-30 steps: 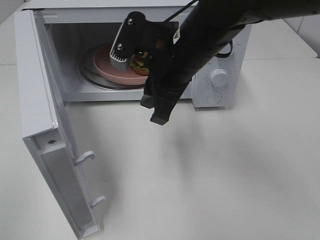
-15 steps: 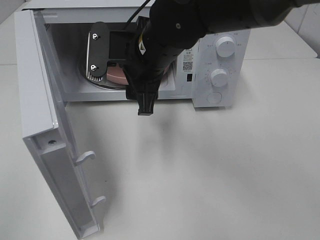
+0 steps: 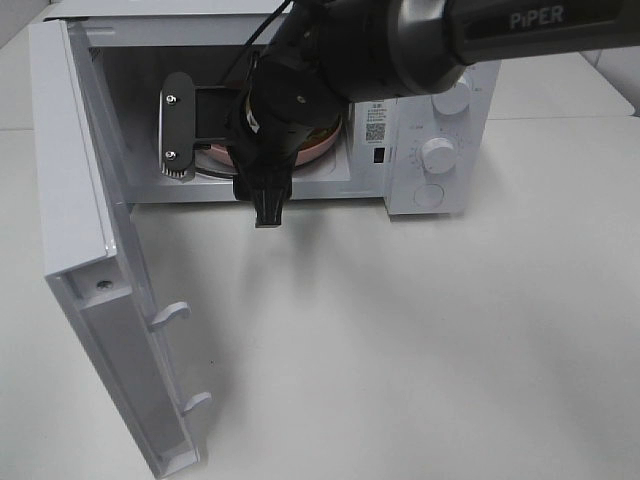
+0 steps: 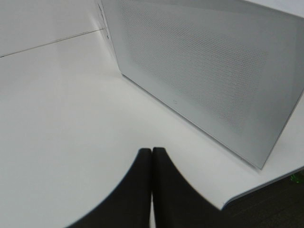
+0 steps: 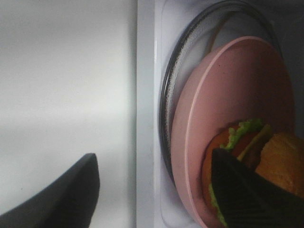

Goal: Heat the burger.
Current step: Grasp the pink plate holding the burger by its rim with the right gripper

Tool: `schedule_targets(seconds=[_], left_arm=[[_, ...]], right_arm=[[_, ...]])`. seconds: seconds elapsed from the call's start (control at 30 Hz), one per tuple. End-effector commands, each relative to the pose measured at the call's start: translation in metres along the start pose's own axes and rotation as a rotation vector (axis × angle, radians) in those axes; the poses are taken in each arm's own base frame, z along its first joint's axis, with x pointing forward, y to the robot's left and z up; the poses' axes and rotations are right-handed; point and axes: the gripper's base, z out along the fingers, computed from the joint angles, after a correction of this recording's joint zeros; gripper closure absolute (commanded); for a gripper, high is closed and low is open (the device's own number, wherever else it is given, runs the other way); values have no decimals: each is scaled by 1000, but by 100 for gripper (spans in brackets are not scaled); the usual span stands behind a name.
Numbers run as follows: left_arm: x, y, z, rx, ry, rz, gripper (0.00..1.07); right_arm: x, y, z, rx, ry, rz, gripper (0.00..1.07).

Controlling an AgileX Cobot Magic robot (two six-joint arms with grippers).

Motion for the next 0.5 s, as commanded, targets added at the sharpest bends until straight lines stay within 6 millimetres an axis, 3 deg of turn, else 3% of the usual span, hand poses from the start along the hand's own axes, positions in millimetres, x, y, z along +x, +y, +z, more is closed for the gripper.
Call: schedule_targets(seconds=[0.03,0.5], left_arm=[[1,0,-2,-4,-30,-5,106],[1,0,-2,-4,-30,-4,106]], right_arm=[[-2,-3,6,20,10,24,41],[10,-5,27,65,69,70,41]])
